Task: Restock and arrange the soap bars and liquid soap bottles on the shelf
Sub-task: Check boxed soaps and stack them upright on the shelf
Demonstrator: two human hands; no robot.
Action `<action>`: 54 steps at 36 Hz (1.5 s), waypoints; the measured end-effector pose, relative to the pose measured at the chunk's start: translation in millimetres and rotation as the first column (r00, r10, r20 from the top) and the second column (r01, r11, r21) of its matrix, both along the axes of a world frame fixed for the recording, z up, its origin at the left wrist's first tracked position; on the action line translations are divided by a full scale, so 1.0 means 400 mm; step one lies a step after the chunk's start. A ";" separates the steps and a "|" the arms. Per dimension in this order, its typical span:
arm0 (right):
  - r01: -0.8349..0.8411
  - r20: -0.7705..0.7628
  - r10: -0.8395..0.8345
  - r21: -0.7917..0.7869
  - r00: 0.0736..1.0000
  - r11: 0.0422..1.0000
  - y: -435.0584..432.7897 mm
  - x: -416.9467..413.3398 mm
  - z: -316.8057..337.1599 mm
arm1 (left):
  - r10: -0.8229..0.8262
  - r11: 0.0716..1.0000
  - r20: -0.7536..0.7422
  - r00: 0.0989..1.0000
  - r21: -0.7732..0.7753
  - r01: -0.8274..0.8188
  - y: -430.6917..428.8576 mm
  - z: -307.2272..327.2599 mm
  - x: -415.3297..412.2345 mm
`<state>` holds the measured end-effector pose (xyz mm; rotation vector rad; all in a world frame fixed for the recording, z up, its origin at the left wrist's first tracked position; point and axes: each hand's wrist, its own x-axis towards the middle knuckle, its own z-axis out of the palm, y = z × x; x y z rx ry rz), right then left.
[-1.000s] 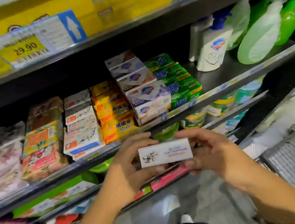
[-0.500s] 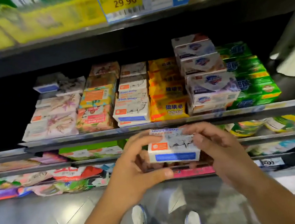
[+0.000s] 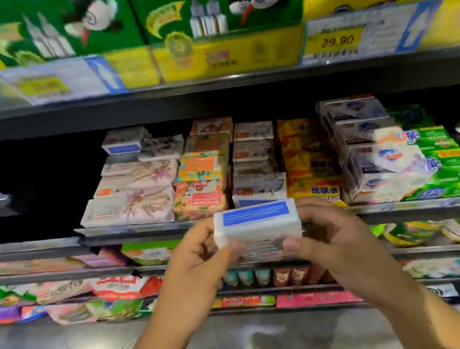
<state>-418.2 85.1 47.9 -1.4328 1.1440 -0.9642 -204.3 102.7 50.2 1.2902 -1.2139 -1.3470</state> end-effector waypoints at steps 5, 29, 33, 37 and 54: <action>0.022 0.064 -0.022 -0.002 0.998 1.000 -0.004 0.108 0.022 | 0.041 0.998 -0.153 0.987 -0.038 -0.047 -0.036 0.012 0.082; 0.192 0.059 -0.194 0.046 0.979 0.980 -0.043 0.506 0.029 | -0.127 0.975 0.055 0.990 -0.179 0.135 -0.140 -0.021 0.540; 0.193 0.105 -0.185 -0.074 0.977 0.978 -0.061 0.575 0.084 | -0.260 0.955 0.145 0.955 -0.110 0.277 -0.128 -0.042 0.561; -0.003 -0.138 -0.012 -0.110 0.990 0.994 -0.060 0.663 0.095 | -0.335 0.931 0.191 0.923 -0.084 0.355 -0.132 -0.054 0.571; 0.027 -0.077 -0.004 0.298 0.997 0.954 -0.129 0.683 0.047 | 0.123 0.954 -0.302 0.945 0.299 -0.029 -0.175 -0.009 0.655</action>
